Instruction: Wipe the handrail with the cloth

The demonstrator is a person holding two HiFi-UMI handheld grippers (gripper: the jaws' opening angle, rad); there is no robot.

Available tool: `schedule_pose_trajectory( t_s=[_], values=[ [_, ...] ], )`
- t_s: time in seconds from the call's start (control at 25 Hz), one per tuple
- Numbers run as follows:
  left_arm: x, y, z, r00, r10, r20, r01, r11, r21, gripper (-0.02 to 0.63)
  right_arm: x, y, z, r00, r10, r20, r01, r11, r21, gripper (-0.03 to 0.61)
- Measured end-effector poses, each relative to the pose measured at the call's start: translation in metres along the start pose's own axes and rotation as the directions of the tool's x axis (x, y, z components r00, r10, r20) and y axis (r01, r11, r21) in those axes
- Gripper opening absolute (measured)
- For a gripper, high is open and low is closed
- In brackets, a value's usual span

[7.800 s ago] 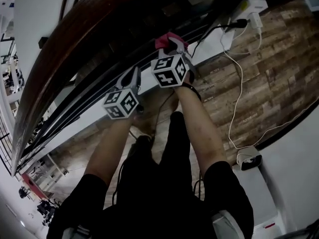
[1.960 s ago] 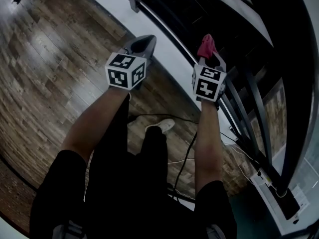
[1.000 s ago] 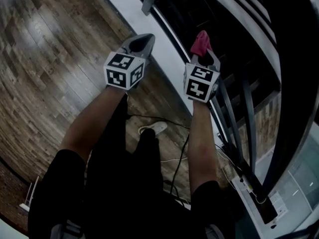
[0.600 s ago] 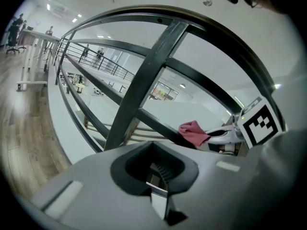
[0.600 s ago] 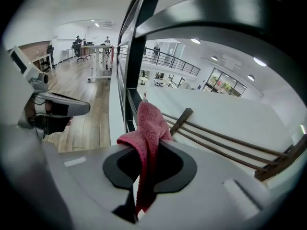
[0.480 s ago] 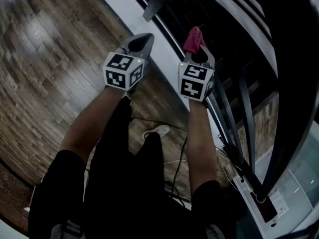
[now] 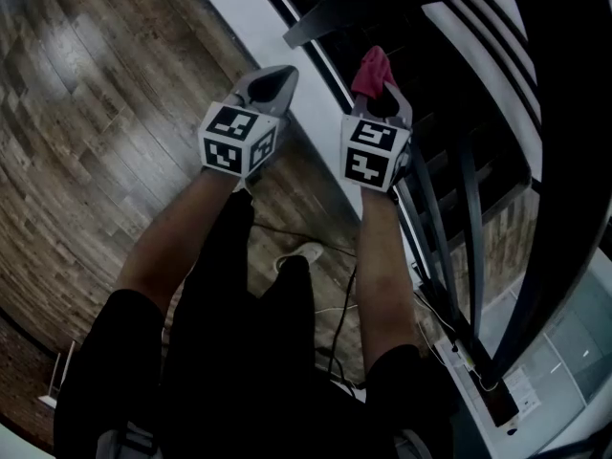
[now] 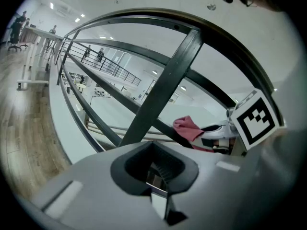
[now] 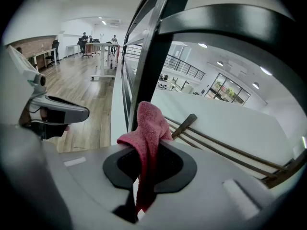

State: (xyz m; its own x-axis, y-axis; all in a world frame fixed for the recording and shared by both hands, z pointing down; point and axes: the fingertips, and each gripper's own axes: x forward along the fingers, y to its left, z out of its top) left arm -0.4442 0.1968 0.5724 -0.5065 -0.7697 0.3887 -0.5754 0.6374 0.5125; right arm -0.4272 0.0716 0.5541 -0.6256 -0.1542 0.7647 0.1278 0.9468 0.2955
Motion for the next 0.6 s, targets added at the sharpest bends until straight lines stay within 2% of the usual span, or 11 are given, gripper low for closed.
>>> schedule_pose_trajectory(
  t_s=[0.28, 0.6],
  values=[
    [-0.004, 0.004, -0.010, 1.000, -0.022, -0.012, 0.021, 0.999, -0.026, 0.000, 0.010, 0.006, 0.015, 1.000, -0.019, 0.000, 0.019, 0.998, -0.059, 0.043],
    [-0.019, 0.025, -0.009, 1.000, 0.015, -0.005, -0.016, 0.999, -0.038, 0.000, 0.023, 0.007, 0.032, 1.000, 0.003, 0.009, -0.003, 1.000, -0.001, 0.043]
  ],
)
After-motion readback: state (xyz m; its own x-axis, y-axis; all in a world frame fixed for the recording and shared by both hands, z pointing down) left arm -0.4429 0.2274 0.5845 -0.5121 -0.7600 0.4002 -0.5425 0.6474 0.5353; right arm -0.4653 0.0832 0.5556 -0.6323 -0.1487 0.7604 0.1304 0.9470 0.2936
